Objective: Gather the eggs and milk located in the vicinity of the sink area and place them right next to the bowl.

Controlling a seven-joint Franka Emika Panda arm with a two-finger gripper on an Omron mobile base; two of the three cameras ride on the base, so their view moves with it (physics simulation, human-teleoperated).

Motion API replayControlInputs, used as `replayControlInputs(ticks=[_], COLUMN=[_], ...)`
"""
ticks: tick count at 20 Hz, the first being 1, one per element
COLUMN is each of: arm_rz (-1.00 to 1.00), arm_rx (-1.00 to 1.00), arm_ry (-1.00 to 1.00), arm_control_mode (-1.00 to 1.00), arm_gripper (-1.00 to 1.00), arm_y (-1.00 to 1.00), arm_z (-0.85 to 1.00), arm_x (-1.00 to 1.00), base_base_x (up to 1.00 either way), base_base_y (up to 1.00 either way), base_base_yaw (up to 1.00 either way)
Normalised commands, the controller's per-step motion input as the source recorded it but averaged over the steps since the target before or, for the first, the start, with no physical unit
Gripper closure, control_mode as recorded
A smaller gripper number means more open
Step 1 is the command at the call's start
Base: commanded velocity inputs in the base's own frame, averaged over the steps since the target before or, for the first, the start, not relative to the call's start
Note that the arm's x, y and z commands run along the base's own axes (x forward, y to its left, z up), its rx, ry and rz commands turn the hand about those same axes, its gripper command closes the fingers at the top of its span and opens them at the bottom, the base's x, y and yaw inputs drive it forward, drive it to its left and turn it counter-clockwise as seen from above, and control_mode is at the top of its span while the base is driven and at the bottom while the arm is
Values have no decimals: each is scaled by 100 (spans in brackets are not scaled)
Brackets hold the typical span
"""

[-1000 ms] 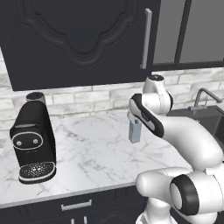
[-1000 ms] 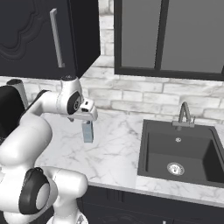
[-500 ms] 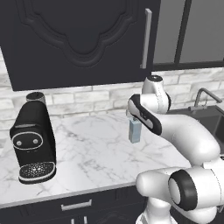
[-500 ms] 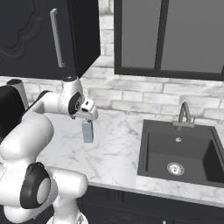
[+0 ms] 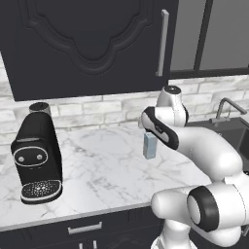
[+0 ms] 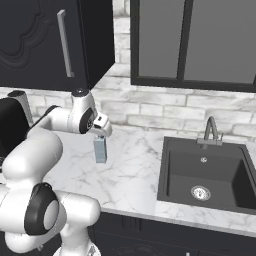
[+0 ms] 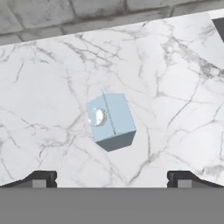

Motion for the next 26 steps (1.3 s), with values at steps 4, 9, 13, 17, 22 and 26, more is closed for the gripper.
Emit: replayControlInputs(ticks=[4, 9, 13, 17, 22, 26], arm_rz=[0, 0, 0, 0, 0, 0], arm_rx=[1, 0, 1, 1, 3, 2], arm_ry=[0, 0, 0, 0, 0, 0], arm_control_mode=[-100, -100, -100, -100, -100, -100], arm_gripper=[-100, -100, -100, -100, -100, -100], arm_y=[0, 0, 0, 0, 0, 0], arm_z=[-21, -22, -9, -1, 0, -1], arm_x=[6, 0, 3, 9, 12, 9], base_base_x=[0, 0, 0, 0, 0, 0], base_base_y=[0, 0, 0, 0, 0, 0], base_base_yaw=[0, 0, 0, 0, 0, 0])
